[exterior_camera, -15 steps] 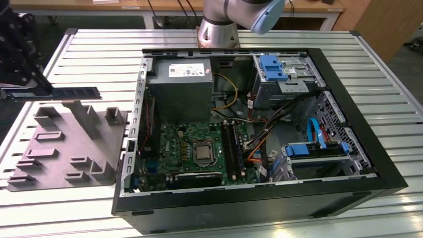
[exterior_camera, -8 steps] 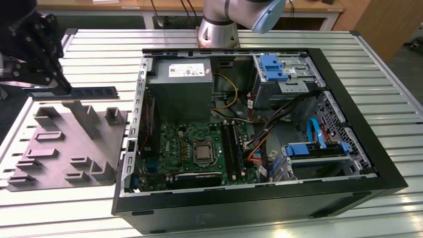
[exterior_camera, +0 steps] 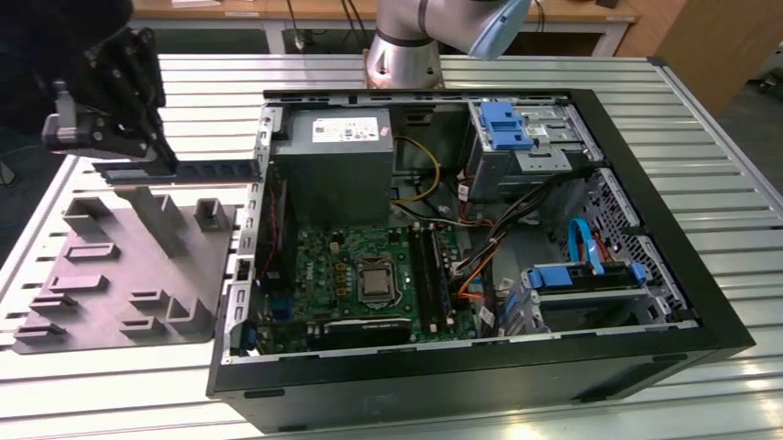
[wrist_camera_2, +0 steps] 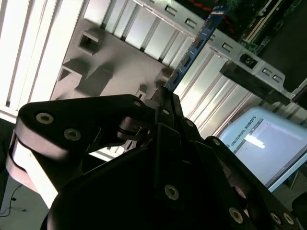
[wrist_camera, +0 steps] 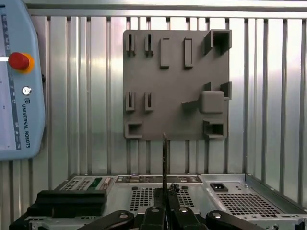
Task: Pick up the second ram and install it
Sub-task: 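Pick up the second ram and move it above second insertion slot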
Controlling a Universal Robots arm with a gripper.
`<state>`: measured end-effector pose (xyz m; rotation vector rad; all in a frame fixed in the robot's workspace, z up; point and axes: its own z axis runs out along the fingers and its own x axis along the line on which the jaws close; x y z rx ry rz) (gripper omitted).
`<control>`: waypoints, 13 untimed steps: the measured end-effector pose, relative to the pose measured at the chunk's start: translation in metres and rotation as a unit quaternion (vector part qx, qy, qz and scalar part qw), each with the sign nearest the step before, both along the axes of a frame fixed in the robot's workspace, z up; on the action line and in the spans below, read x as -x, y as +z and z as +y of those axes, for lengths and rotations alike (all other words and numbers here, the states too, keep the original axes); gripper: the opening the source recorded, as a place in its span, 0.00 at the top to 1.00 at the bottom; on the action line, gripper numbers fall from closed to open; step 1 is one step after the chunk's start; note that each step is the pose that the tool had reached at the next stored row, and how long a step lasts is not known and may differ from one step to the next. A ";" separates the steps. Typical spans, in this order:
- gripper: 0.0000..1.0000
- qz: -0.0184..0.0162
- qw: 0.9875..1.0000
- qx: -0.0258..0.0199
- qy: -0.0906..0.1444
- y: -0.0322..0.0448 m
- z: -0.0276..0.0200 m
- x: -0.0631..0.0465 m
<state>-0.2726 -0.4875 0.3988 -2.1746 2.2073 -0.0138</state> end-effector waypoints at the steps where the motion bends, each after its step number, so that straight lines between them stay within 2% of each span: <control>1: 0.87 0.000 1.000 0.000 0.000 -0.0002 0.0000 -0.005; 13: 0.87 0.000 1.000 0.000 0.000 -0.0017 0.0000 -0.059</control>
